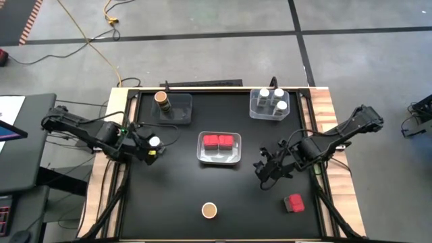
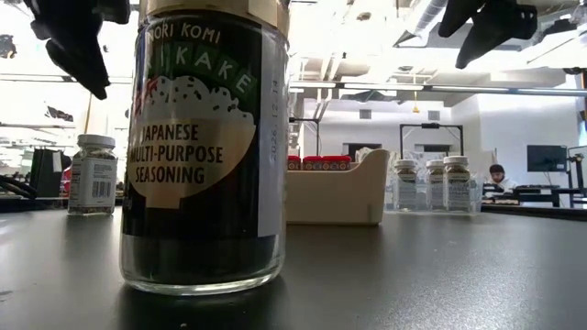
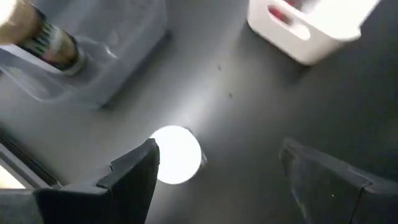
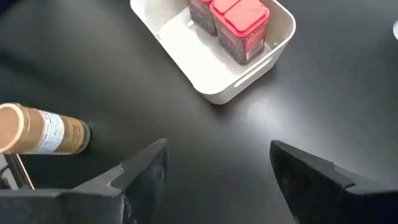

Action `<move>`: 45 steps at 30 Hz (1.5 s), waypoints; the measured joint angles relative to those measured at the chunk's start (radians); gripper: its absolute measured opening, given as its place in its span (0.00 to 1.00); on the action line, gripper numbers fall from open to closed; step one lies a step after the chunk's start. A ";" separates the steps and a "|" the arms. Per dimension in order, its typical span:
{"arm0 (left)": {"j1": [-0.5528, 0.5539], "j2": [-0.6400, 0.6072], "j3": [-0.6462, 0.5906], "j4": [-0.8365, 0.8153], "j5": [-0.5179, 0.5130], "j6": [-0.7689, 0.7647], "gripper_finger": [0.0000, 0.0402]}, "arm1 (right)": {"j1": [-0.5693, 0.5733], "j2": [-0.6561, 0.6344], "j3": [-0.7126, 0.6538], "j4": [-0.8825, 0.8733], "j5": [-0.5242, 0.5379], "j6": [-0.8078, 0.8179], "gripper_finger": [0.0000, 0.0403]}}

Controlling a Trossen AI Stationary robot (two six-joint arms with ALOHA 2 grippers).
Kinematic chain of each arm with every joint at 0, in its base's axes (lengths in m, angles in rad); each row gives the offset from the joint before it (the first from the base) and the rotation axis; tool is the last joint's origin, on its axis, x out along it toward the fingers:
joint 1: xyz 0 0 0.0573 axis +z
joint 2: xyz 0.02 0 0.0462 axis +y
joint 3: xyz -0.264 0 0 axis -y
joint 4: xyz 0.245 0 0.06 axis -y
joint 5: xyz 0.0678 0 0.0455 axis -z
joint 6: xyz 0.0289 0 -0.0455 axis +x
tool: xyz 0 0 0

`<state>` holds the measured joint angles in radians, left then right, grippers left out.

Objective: Sort spices by type
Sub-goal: Put the white seasoning bottle into the transparent bin

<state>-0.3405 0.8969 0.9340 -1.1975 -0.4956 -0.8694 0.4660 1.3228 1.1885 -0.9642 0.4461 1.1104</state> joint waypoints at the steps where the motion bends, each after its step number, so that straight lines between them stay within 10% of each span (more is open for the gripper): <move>1: 0.000 0.008 0.000 0.000 0.022 0.001 0.79 | 0.000 0.000 0.000 0.000 0.000 -0.014 0.76; 35: 0.090 0.039 0.000 0.026 0.127 -0.293 0.87 | -0.031 0.020 0.000 0.049 0.008 -0.011 0.76; 45: 0.269 0.039 0.000 -0.076 0.150 -0.258 0.87 | -0.038 0.020 0.000 0.062 0.008 -0.017 0.76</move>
<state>-0.0713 0.9360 0.9337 -1.2734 -0.3454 -1.1271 0.4282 1.3426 1.1881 -0.9020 0.4545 1.0935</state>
